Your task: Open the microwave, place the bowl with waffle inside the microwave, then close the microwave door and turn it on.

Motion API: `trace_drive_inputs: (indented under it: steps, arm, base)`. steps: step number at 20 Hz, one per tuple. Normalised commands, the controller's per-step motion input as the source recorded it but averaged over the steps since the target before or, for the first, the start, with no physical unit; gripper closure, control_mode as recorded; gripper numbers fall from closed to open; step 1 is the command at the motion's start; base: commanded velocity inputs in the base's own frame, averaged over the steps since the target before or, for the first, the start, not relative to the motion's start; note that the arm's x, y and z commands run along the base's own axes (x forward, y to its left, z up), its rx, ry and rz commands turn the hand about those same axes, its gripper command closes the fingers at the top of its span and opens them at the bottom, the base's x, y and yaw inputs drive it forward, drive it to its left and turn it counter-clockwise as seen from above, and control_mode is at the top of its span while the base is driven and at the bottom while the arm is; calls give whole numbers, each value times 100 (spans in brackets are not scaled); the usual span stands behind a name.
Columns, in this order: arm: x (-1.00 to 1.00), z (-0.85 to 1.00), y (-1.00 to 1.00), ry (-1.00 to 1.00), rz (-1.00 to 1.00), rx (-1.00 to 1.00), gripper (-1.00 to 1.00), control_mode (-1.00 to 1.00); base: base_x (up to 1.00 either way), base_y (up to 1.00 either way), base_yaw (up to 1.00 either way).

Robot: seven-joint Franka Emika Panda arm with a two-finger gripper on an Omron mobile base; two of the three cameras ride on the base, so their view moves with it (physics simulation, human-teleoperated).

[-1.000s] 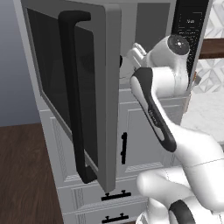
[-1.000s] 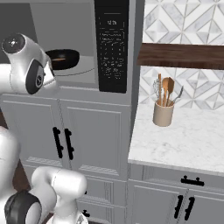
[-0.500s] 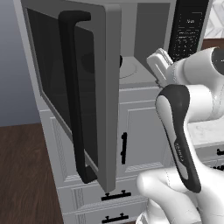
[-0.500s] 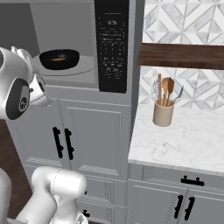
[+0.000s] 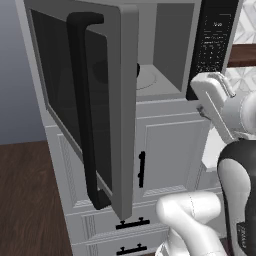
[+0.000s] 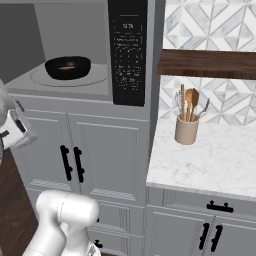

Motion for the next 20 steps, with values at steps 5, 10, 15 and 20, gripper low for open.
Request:
trace_drive_inputs:
  steps: [5, 10, 15, 20]
  arm:
    - [-100, 0, 16, -28, 5, 0, 100, -100]
    - [-62, 0, 34, -22, 1, -10, 100, -100]
    - [-31, -1, 52, -1, 7, -29, 100, -100]
    - [-51, -9, 44, -32, 9, -36, 100, -100]
  base:
    - [0, 0, 0]
    - [0, 0, 0]
    - [0, 0, 0]
    - [0, 0, 0]
